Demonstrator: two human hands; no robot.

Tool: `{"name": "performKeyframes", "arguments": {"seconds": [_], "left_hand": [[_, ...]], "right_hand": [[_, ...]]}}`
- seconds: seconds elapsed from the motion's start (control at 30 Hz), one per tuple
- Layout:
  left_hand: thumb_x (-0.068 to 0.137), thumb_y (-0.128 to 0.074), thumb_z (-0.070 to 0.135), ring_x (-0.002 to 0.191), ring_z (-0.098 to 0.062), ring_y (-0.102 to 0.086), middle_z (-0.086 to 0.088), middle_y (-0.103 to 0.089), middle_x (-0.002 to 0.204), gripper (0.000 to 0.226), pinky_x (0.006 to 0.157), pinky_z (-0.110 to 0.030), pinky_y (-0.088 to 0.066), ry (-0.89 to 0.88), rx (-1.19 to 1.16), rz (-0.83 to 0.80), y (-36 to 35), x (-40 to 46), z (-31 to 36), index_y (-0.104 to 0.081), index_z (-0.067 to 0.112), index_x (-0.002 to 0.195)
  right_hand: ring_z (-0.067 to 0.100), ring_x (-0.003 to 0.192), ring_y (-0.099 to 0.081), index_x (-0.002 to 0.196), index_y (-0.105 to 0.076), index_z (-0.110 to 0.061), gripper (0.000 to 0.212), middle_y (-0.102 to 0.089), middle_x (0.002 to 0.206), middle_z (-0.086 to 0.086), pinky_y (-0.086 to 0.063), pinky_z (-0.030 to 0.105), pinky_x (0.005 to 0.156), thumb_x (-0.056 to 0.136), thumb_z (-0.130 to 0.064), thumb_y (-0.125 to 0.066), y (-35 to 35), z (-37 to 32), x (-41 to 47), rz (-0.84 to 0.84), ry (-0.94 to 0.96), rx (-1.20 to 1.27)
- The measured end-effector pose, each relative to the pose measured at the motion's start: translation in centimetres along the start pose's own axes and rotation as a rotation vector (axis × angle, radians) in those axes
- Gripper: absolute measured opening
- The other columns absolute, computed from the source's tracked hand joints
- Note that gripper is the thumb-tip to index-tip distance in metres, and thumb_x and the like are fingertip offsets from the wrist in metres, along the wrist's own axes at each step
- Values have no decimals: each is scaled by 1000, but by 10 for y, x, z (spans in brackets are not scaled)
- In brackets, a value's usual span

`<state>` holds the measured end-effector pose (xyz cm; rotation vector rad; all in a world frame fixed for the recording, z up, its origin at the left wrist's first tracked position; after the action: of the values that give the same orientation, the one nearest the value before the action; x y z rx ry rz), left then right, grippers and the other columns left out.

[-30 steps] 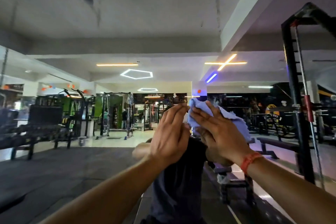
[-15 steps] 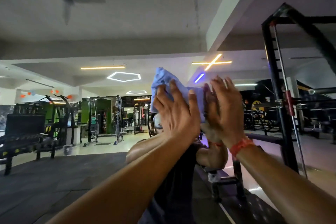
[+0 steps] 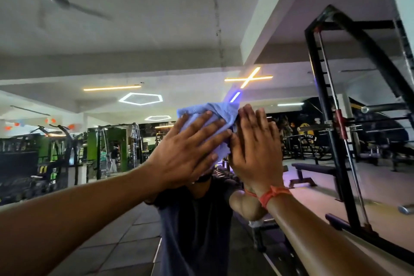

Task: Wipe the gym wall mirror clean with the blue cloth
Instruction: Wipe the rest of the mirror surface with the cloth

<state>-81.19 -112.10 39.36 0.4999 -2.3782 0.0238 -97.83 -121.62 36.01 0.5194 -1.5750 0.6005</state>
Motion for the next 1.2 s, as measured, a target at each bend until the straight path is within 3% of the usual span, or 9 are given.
{"name": "performKeyframes", "arguments": {"seconds": [0.1,0.27,0.43,0.53,0.67,0.83,0.97,1.07,1.2], "left_hand": [[104,-38,47,155,-31,-24,-12,-32,164,64,122,-48,-24,10,5,14,9,20,-34,-32,17,160],[97,-35,43,157,-36,-9,-12,-13,170,71,125,-56,-18,432,-31,-41,27,49,-82,-20,19,163],[92,-41,36,155,-38,-20,-16,-21,168,74,124,-56,-20,101,-63,-61,14,8,-23,-30,8,159],[90,-57,36,154,-38,-22,-15,-23,168,77,122,-56,-26,-36,48,-114,15,13,-40,-32,14,159],[88,-63,38,157,-37,-10,-3,-17,171,78,124,-56,-18,200,48,-155,28,38,-75,-30,38,158],[81,-44,35,156,-37,-16,-17,-26,166,82,124,-54,-22,136,-114,-71,21,2,-22,-34,4,157],[100,-33,58,159,-30,-7,-8,-19,170,72,125,-52,-20,202,-177,-65,14,-8,-22,-37,15,157],[107,-36,46,157,-33,-13,-8,-19,170,59,124,-52,-24,215,-94,-37,7,9,-32,-32,21,160],[109,-34,38,158,-31,3,-4,1,172,64,127,-51,-15,654,-89,19,25,-4,-118,-5,25,164]], "right_hand": [[24,157,-21,158,-38,-19,60,-29,167,-1,-19,46,124,104,-45,-32,-1,-1,0,-39,-16,-17],[21,158,-15,160,-32,-24,63,-24,169,-5,-16,46,125,103,-50,-26,-2,1,0,-66,-19,-32],[24,159,-10,162,-27,-18,63,-15,171,-2,-10,50,125,103,-42,-26,-7,-28,-10,-68,-199,-52],[28,158,-11,161,-26,-10,66,-14,171,5,-11,55,125,104,-43,-26,-14,-52,-23,-70,-272,-66],[30,159,-6,162,-20,-8,72,-11,171,10,-7,56,126,105,-53,-20,-15,-52,-31,-70,-200,-61],[38,156,-18,159,-23,1,72,-22,166,21,-20,55,124,102,-42,-31,-16,-57,-34,-10,-95,-8],[39,155,-19,155,-29,7,73,-27,164,24,-17,49,126,102,-41,-40,-15,-55,-33,8,-90,42],[42,154,-20,154,-34,6,69,-29,163,26,-19,52,125,100,-35,-44,-13,-56,-32,14,-53,-20],[42,156,-12,158,-28,1,69,-18,167,23,-18,55,125,102,-37,-37,-17,-58,-37,6,-1,-16]]}}
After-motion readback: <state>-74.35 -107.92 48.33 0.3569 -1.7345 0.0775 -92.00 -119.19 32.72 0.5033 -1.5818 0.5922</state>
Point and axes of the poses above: each hand's wrist, its own x-axis towards the middle knuckle, its own y-axis out of the back of the hand, z = x × y, the point moved 3 cm from there along x, towards the middle knuckle
